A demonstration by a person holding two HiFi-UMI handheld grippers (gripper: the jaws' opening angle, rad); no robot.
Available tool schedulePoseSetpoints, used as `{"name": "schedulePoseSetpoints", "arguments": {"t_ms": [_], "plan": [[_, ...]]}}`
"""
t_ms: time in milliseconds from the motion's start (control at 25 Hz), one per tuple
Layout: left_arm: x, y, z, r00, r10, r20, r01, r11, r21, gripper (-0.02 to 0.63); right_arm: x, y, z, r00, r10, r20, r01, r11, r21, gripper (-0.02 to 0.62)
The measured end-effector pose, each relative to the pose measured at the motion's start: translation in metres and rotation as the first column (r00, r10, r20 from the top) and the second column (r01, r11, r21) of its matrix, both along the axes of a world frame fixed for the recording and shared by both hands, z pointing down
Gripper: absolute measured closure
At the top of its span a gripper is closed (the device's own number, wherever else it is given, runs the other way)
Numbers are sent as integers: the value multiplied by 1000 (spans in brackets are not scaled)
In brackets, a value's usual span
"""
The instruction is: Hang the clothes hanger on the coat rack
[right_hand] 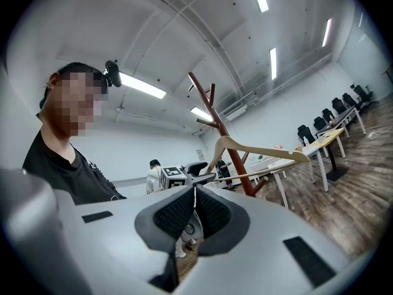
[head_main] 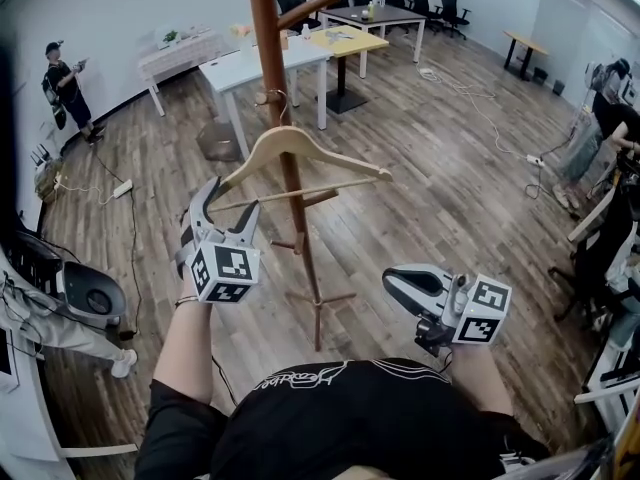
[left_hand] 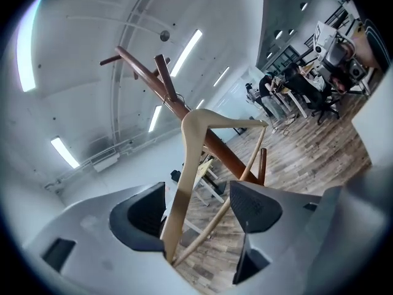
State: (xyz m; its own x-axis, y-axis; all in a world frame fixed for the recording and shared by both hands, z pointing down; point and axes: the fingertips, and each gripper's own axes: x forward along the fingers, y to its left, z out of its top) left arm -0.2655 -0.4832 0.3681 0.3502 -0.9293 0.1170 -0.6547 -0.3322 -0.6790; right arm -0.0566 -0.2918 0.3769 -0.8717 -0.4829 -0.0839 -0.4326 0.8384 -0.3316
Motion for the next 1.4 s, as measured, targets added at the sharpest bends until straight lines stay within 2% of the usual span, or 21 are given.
{"name": "schedulePoseSetpoints", "arguments": {"t_ms": [160,240,400,520,600,640,720,840,960,1040,1080,1160,1240,1400], "plan": [[-9,20,-1,999,7,-31,-7,1000,3,301,-4,14,1,1000,24,0,-24,1000,1,555],[-10,36,-1,995,41,-94,-43,999,-21,302,-8,20,2,999,40,-6,-40,999,-3,555],[-1,80,-4,953,138,-270,-169,981,-95,302,-18,35,4,998,63,-11,-63,998,-16,555],[9,116,2,920,206,-333,-264,954,-139,304,-28,50,6,997,70,-16,-70,997,-12,555],[16,140,6,884,250,-395,-338,926,-170,305,-35,59,7,997,73,-29,-73,997,-6,555],[19,150,7,862,266,-432,-375,908,-189,330,-39,62,8,996,74,-38,-74,997,-2,555],[25,170,9,814,295,-500,-449,866,-221,465,-46,69,10,996,71,-48,-71,997,-2,555],[36,201,10,729,376,-572,-573,792,-210,552,-58,79,9,999,41,1,-41,999,-31,555],[44,231,10,639,439,-631,-672,718,-181,591,-68,83,11,999,43,12,-42,998,-40,555],[45,243,6,579,451,-679,-717,678,-160,600,-74,84,9,999,43,25,-42,998,-40,555],[45,246,6,557,449,-698,-732,664,-157,600,-77,84,8,999,41,30,-40,999,-37,556],[45,249,8,540,431,-723,-741,651,-165,600,-81,86,8,999,47,7,-47,999,-19,557],[44,251,12,537,413,-736,-739,651,-174,600,-84,87,11,998,62,-32,-62,998,2,557],[41,250,16,533,394,-749,-734,655,-178,600,-88,86,15,997,56,-55,-56,998,-3,557]]}}
